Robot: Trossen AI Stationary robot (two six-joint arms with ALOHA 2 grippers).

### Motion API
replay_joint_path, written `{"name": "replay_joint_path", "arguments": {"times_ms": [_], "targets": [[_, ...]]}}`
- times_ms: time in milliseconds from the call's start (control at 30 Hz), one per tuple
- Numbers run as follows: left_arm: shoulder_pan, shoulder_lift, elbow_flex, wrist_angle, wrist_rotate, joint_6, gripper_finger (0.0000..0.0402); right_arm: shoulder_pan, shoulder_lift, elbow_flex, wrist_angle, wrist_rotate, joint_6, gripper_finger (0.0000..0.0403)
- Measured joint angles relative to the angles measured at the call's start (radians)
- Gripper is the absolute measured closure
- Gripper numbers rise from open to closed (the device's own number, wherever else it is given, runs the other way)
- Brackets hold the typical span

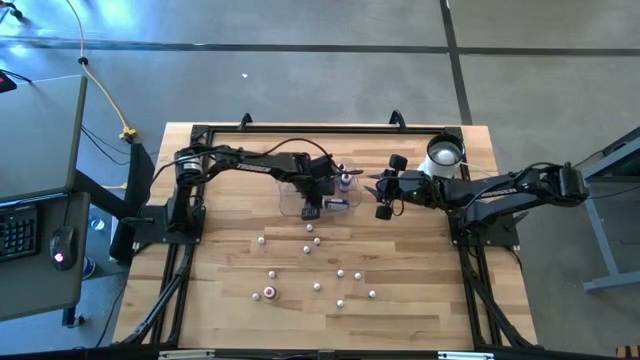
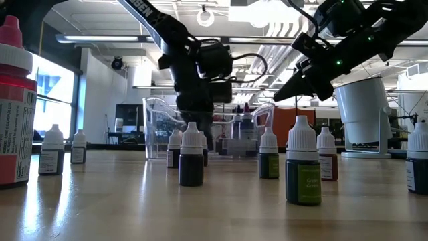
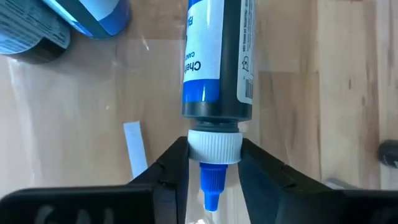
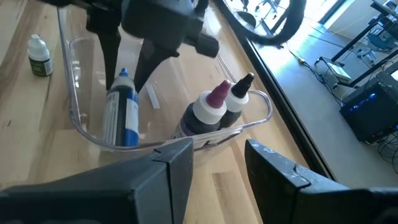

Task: Pick & Place food coloring
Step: Put the large blue food coloring bottle into the transparent bin

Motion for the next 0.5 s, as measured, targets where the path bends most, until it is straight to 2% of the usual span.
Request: {"name": "replay_joint_path", "arguments": {"times_ms": [133, 333, 500], "targets": [[0.000, -0.050, 0.017, -0.066, -0.037, -0.001, 0.0285, 0.000, 0.000, 0.000, 0.000, 0.000, 0.000, 0.0265], [-0.008, -0.057, 0.162, -0.338, -0.165, -0.004, 0.0295, 0.000, 0.000, 0.000, 0.042, -0.035, 0.001, 0.0265], [-0.014, -0.057, 0.236, -0.379, -0.233, -0.004, 0.0294, 0.017, 0.000, 0.000, 0.126, -0.071, -0.011, 0.0265]]}}
